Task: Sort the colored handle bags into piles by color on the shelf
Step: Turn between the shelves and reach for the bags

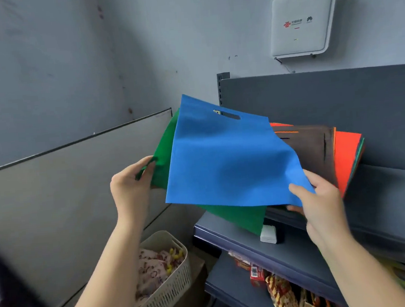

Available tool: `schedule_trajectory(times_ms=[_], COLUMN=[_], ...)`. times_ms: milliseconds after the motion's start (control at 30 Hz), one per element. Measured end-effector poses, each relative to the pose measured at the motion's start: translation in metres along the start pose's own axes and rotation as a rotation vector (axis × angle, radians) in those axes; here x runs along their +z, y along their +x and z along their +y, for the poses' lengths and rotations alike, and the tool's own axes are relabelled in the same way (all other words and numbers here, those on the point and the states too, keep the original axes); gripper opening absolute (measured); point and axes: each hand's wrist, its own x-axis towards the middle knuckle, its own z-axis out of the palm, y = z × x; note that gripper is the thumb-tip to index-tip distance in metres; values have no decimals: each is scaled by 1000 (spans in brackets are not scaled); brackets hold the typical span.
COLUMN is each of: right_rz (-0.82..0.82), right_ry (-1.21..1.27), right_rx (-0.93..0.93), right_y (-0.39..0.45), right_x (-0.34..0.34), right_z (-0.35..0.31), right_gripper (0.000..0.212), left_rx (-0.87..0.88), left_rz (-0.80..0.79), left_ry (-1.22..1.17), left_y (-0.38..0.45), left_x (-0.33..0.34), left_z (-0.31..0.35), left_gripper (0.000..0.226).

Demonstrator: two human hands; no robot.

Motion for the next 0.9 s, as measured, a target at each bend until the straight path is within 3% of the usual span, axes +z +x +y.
schedule_trajectory(times_ms=[200,600,733,900], right_rz=[-202,-646,-796,-926], right_ry=[195,464,491,476], right_rx=[78,187,227,311], right_y=[-32,-184,-256,-342], right_x=[84,297,355,408], right_z=[4,-19,-28,-30], right_gripper=[40,32,32,32], left_rx=[-18,13,-38,-177], left_rz=[256,744,909,1007], left_ry=[-98,65,152,241], left_y=[8,-24,-50,-95], left_x=[-100,-382,-482,-582], left_z=[-1,8,10,1], left_gripper=[28,23,18,19])
